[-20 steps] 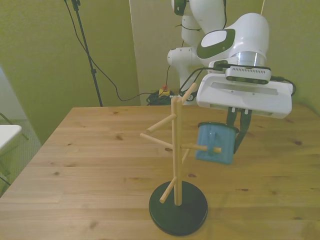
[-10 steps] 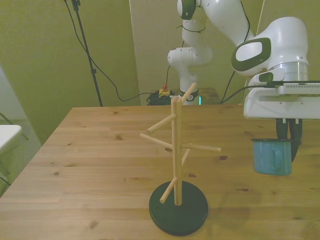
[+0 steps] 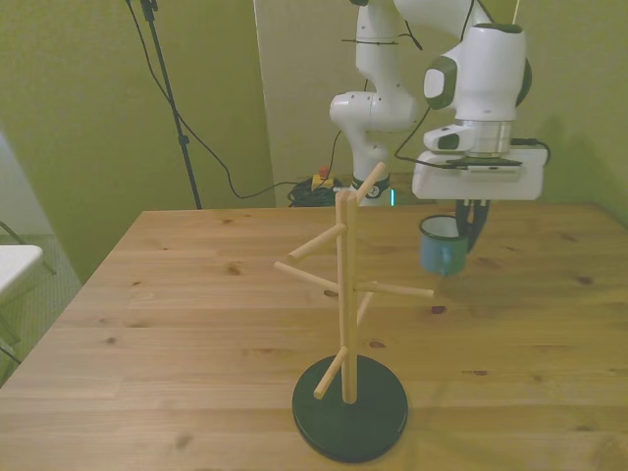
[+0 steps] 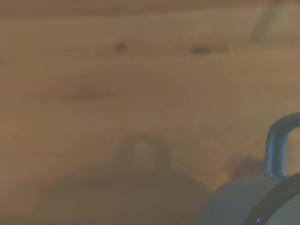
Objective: Unload the mug
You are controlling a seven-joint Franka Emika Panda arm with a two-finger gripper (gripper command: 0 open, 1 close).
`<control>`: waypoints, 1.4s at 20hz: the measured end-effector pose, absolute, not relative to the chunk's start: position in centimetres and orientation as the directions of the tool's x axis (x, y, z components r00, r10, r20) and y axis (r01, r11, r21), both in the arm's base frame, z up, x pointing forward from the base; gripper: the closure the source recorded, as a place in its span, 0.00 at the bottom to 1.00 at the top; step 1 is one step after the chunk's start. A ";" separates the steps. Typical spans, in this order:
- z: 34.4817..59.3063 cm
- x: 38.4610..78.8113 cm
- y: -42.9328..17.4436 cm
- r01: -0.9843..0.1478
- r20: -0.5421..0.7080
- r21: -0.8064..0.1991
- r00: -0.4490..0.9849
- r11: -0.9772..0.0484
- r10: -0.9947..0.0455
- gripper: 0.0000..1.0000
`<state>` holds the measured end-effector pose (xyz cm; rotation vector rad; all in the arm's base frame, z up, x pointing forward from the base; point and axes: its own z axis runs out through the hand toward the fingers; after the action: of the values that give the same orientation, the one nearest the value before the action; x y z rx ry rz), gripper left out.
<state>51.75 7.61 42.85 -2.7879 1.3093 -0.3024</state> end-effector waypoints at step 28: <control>37.5 48.9 -8.8 -0.811 0.132 -0.067 0.570 -0.581 -0.811 1.00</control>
<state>48.87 -8.78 37.45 -2.7840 1.4390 -0.2330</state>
